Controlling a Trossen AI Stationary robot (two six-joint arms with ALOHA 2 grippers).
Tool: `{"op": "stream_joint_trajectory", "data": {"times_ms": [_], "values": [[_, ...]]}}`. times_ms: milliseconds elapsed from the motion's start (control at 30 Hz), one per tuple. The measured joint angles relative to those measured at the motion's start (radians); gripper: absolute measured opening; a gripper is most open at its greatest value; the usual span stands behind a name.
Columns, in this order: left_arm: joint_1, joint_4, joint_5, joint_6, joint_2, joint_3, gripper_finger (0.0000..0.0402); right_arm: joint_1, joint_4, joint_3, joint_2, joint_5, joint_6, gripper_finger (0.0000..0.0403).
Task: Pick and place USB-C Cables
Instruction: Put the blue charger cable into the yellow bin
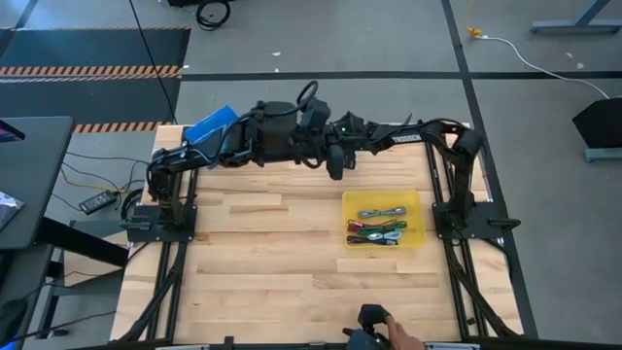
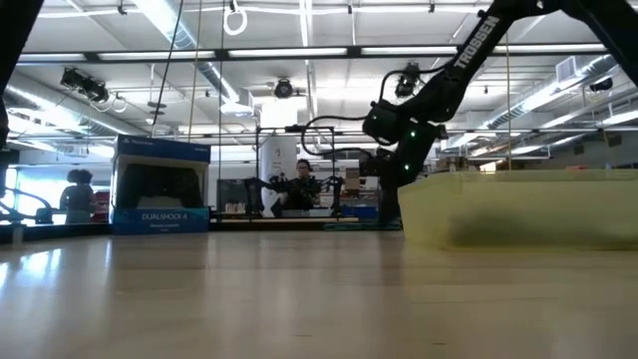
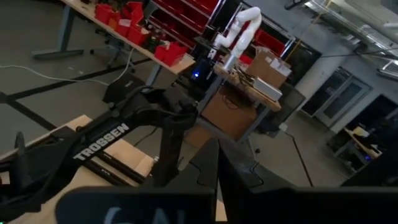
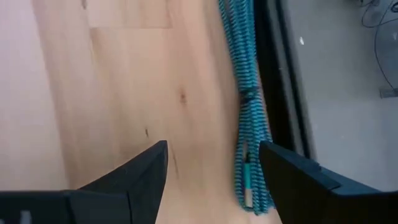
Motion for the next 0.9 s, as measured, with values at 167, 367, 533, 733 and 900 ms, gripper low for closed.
{"op": "stream_joint_trajectory", "data": {"times_ms": [167, 367, 533, 733, 900], "values": [[0.004, -0.008, 0.003, 0.0, 0.001, 0.0, 0.0013, -0.009, 0.024, 0.0, 0.015, 0.039, -0.054, 0.0258], [0.003, -0.02, 0.007, 0.002, 0.001, 0.0, 0.0013, -0.028, 0.039, 0.0, 0.005, 0.163, -0.096, 0.0258], [0.012, -0.028, 0.006, 0.006, 0.001, 0.0, 0.0013, -0.042, 0.034, 0.0, 0.007, 0.111, -0.14, 0.0258], [0.022, -0.028, 0.006, 0.013, 0.001, 0.0, 0.0013, -0.047, 0.005, 0.0, 0.014, 0.037, -0.08, 0.0254], [0.022, -0.026, 0.007, 0.013, 0.001, 0.0, 0.0013, -0.066, 0.0, 0.0, 0.014, 0.003, -0.074, 0.0218]]}}
